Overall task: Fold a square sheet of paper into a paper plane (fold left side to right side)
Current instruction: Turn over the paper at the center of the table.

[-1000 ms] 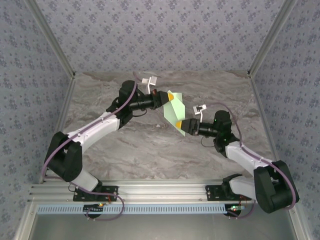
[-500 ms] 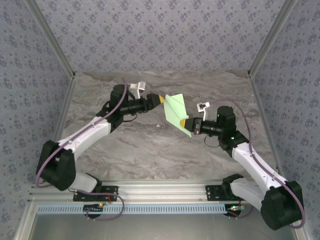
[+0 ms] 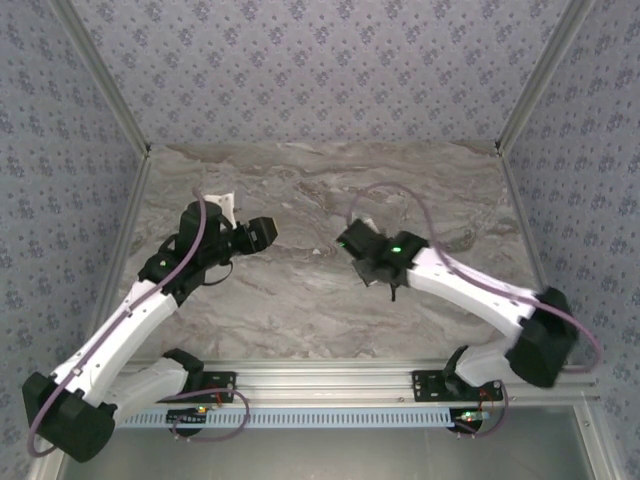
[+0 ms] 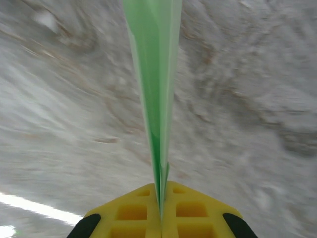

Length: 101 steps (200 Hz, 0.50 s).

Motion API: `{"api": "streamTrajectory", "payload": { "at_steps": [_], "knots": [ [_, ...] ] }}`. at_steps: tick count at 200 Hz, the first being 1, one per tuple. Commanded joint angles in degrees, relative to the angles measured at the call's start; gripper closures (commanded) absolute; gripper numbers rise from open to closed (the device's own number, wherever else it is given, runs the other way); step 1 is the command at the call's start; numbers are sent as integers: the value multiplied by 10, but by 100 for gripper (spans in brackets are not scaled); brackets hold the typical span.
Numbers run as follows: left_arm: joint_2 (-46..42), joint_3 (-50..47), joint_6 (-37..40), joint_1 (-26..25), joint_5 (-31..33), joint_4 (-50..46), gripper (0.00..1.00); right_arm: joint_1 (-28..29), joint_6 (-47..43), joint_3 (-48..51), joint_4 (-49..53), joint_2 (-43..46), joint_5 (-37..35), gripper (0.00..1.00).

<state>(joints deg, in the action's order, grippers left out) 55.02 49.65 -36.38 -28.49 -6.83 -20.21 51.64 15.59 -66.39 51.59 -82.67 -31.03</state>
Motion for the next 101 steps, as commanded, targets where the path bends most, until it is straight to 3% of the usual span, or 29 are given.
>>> {"api": "streamTrajectory", "payload": {
  "at_steps": [1, 31, 72, 89, 101],
  "knots": [
    [-30, -12, 10, -1, 65, -45, 30, 50, 16, -57, 156, -104, -223, 100],
    [-51, -22, 7, -1, 78, -55, 29, 99, 31, -114, 206, -251, -275, 100],
    [-55, -25, 8, 1, 76, -60, 27, 141, -4, -162, 187, -376, -255, 100],
    [-54, -28, 9, 2, 74, -59, 27, 150, -18, -173, 176, -395, -231, 95],
    [-52, -30, 8, 2, 75, -58, 27, 155, -37, -173, 154, -392, -187, 85]
  ]
}}
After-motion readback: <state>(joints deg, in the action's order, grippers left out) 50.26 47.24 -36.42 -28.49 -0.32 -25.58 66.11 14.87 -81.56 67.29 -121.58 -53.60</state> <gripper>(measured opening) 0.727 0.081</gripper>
